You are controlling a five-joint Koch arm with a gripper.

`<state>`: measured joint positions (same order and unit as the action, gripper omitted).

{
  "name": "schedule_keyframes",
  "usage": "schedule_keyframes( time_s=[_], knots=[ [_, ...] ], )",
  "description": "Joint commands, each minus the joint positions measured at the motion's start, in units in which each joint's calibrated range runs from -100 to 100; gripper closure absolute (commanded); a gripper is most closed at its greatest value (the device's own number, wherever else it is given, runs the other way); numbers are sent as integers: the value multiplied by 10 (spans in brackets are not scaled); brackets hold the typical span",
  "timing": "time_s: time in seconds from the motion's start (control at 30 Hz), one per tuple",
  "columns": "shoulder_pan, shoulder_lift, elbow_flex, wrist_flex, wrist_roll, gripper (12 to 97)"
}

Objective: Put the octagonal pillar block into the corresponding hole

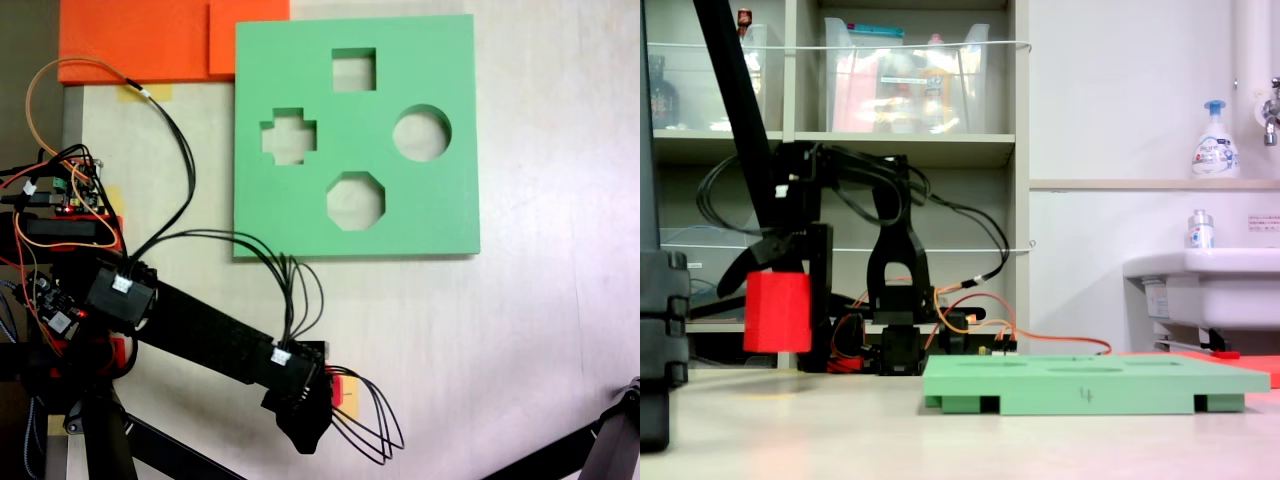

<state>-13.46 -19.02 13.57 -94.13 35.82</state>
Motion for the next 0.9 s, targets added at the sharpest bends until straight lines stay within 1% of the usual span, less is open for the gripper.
schedule_keyframes(
  time_s=[0.0, 0.07, 0.1, 0.23, 0.57, 0.73, 0.87],
  knots=[
    [9, -61, 16, -59, 9, 767],
    [32, -99, 15, -59, 29, 766],
    [35, -105, 15, -59, 31, 766],
    [83, -144, 14, -59, 72, 766],
    [210, -152, 23, -59, 168, 763],
    [241, -103, 83, -59, 197, 763],
    [245, -84, 93, -59, 220, 763]
  ],
)
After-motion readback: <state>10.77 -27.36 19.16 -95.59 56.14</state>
